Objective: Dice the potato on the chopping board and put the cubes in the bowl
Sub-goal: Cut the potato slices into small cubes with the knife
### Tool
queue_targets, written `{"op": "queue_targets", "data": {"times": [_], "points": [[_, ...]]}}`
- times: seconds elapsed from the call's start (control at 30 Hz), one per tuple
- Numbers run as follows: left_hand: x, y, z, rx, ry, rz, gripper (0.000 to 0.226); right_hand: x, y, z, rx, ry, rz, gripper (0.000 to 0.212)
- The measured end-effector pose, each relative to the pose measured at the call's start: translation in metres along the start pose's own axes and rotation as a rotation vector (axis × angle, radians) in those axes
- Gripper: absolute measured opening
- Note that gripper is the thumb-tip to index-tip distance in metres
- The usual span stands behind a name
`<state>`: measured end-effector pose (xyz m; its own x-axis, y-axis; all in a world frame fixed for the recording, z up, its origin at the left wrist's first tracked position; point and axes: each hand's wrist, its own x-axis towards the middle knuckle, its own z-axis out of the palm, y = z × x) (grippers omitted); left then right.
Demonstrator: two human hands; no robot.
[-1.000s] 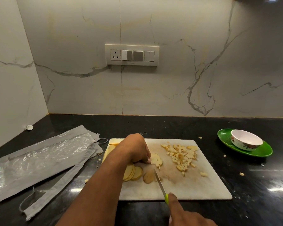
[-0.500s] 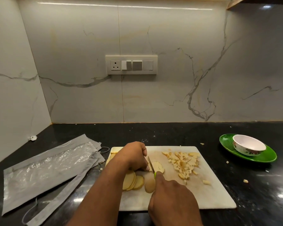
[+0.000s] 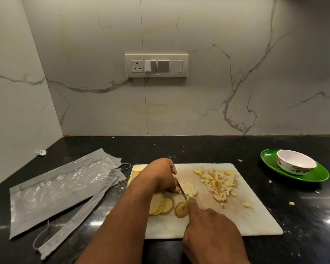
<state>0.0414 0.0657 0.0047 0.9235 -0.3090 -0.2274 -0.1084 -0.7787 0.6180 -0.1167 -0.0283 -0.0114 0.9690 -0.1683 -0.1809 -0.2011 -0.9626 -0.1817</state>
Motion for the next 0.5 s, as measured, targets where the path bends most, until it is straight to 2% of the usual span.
{"op": "queue_targets", "data": {"times": [0.1,0.13,0.23,0.3,0.33,0.43,0.5], "points": [[0.000,-0.001,0.001,0.005,-0.011,0.003,0.036,-0.009,0.003,-0.002,-0.009,-0.126,0.027,0.083],[0.000,-0.002,0.001,0.010,-0.014,0.005,0.035,-0.009,0.004,0.001,-0.041,-0.170,0.050,0.079],[0.000,-0.004,0.001,0.022,-0.016,0.027,0.032,0.001,0.005,0.003,-0.048,-0.237,0.184,0.051],[0.000,-0.004,0.002,0.031,-0.023,0.042,0.032,-0.003,0.015,0.011,0.019,-0.324,0.167,0.047],[0.000,-0.003,0.002,0.036,-0.022,0.044,0.032,-0.004,0.022,0.012,0.015,-0.339,0.137,0.047],[-0.002,-0.003,0.002,0.041,-0.023,0.044,0.031,-0.014,0.040,-0.001,-0.026,-0.241,0.091,0.049],[-0.003,-0.003,0.000,0.047,-0.028,0.058,0.029,-0.022,0.048,-0.011,0.031,-0.231,0.072,0.050]]}}
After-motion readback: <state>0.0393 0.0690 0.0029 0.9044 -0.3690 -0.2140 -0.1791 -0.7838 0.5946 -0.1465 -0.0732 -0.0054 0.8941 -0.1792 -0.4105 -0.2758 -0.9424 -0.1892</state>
